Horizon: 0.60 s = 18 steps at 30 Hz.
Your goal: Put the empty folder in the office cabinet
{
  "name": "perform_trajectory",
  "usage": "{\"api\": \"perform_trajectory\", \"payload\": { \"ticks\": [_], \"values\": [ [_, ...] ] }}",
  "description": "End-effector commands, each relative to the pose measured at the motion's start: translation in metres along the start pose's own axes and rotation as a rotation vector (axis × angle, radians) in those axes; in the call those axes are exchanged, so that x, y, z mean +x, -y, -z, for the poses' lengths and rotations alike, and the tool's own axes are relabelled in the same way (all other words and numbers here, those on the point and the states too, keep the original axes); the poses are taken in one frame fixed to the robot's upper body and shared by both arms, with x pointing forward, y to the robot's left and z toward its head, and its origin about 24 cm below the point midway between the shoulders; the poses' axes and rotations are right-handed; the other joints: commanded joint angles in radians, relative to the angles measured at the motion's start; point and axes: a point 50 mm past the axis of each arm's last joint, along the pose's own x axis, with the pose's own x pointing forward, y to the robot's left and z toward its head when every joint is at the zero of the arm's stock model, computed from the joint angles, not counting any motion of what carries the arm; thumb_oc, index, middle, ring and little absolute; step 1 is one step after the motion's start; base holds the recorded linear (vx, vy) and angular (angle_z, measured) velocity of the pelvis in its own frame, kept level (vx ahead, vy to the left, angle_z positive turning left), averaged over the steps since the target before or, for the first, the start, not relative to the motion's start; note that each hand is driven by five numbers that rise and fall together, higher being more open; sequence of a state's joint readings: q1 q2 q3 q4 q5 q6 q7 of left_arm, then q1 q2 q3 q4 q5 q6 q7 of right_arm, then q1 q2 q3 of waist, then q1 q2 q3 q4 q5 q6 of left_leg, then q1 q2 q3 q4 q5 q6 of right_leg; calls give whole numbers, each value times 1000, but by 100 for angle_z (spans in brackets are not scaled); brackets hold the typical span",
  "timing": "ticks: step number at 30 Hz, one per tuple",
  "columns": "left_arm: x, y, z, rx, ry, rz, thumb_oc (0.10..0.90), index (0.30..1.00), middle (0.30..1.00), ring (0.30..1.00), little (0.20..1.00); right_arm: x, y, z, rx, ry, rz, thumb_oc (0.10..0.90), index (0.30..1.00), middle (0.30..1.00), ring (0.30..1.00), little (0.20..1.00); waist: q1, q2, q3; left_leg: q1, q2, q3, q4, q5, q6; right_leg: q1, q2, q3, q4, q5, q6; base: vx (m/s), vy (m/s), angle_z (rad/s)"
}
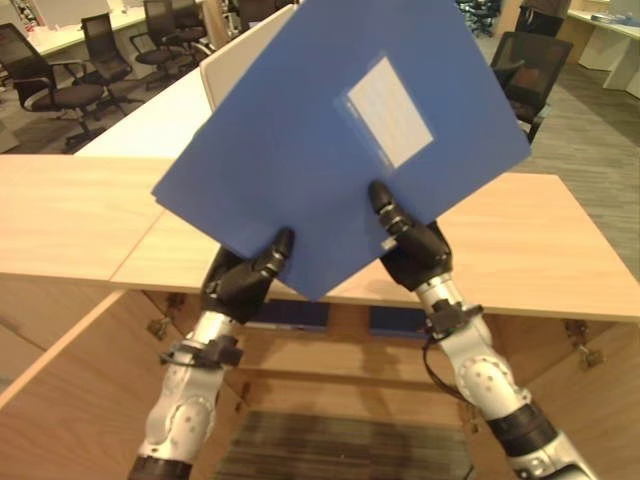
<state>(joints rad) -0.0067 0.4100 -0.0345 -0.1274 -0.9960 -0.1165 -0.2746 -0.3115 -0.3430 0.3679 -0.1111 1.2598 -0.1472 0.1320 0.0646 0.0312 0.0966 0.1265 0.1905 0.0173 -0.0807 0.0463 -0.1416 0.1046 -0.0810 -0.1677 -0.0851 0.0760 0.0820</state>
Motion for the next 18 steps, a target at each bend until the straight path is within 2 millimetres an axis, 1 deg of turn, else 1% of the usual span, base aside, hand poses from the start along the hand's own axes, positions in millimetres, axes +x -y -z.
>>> {"api": "perform_trajectory", "payload": {
  "ticks": [1, 3, 4, 5, 6, 7, 8, 9, 10, 11, 12, 15, 18],
  "values": [
    [8, -6, -26, 118, 75, 22, 400, 300, 300, 300, 300, 25, -59, -49, -47, 265, -333, 400, 300, 300, 300, 300, 6, -32, -96, -18, 25, -60, 18, -14, -6, -8, -55, 29, 122, -119, 71, 0, 0, 0],
    [7, -7, -27, 122, 77, 19, 400, 300, 300, 300, 300, 24, -58, -52, -84, 260, -331, 400, 300, 300, 300, 300, 6, -32, -96, -18, 24, -60, 17, -13, -6, -8, -55, 28, 121, -118, 71, -24, 2, 0],
    [7, -6, -29, 125, 82, 21, 400, 300, 300, 300, 300, 23, -58, -53, -98, 263, -331, 400, 300, 300, 300, 300, 6, -33, -96, -28, 21, -62, 22, -3, -4, -16, -57, 27, 120, -106, 70, 0, 0, 0],
    [6, -7, -28, 125, 81, 20, 400, 300, 300, 300, 300, 23, -58, -53, -97, 262, -330, 400, 300, 300, 300, 300, 6, -32, -98, -21, 23, -61, 17, -12, -5, -10, -55, 27, 119, -117, 71, -48, 3, 1],
    [5, -7, -28, 123, 86, 14, 400, 300, 300, 300, 300, 22, -57, -55, -103, 271, -328, 400, 300, 300, 300, 300, 7, -33, -96, -30, 21, -63, 23, -2, -4, -16, -57, 26, 119, -105, 70, 35, -9, 1],
    [4, -7, -29, 123, 91, 10, 452, 378, 378, 378, 378, 22, -57, -56, -109, 276, -326, 400, 300, 300, 300, 300, 7, -33, -97, -22, 23, -62, 18, -12, -4, -9, -56, 26, 118, -116, 71, -51, -3, 1],
    [4, -7, -30, 118, 100, 3, 742, 813, 813, 813, 813, 21, -57, -57, -115, 281, -324, 400, 300, 300, 300, 300, 7, -33, -95, -31, 21, -63, 23, -2, -3, -16, -57, 25, 118, -105, 70, 35, -7, 0],
    [4, -7, -29, 118, 99, 2, 800, 900, 900, 900, 900, 21, -57, -57, -114, 281, -323, 400, 300, 300, 300, 300, 7, -33, -97, -23, 23, -62, 18, -11, -4, -9, -56, 25, 118, -116, 71, -48, -5, 0],
    [3, -6, -31, 115, 114, -2, 800, 900, 900, 900, 900, 21, -57, -59, -122, 289, -322, 400, 300, 300, 300, 300, 9, -33, -94, -32, 21, -63, 22, -1, -3, -16, -57, 24, 118, -104, 70, 37, -10, 0],
    [3, -7, -31, 115, 113, -3, 800, 900, 900, 900, 900, 21, -57, -58, -121, 288, -321, 400, 300, 300, 300, 300, 8, -33, -96, -24, 23, -61, 18, -11, -4, -9, -56, 24, 117, -115, 71, -48, -11, 0],
    [2, -5, -35, 121, 134, 1, 800, 900, 900, 900, 900, 20, -56, -60, -128, 297, -318, 400, 300, 300, 300, 300, 9, -33, -95, -34, 21, -63, 22, -1, -3, -17, -58, 22, 118, -105, 70, 0, 0, 0],
    [-1, -4, -41, 123, 159, 5, 800, 900, 900, 900, 900, 18, -55, -64, -141, 311, -312, 400, 300, 300, 300, 300, 12, -32, -94, -37, 20, -66, 23, 0, -2, -18, -58, 21, 119, -105, 70, -16, -4, 0],
    [-7, 0, -56, 142, 208, 30, 800, 900, 900, 900, 900, 15, -52, -69, -163, 331, -294, 400, 300, 300, 300, 300, 14, -31, -91, -39, 17, -69, 21, 2, -2, -17, -58, 18, 116, -104, 71, 0, 0, 0]
  ]
}}
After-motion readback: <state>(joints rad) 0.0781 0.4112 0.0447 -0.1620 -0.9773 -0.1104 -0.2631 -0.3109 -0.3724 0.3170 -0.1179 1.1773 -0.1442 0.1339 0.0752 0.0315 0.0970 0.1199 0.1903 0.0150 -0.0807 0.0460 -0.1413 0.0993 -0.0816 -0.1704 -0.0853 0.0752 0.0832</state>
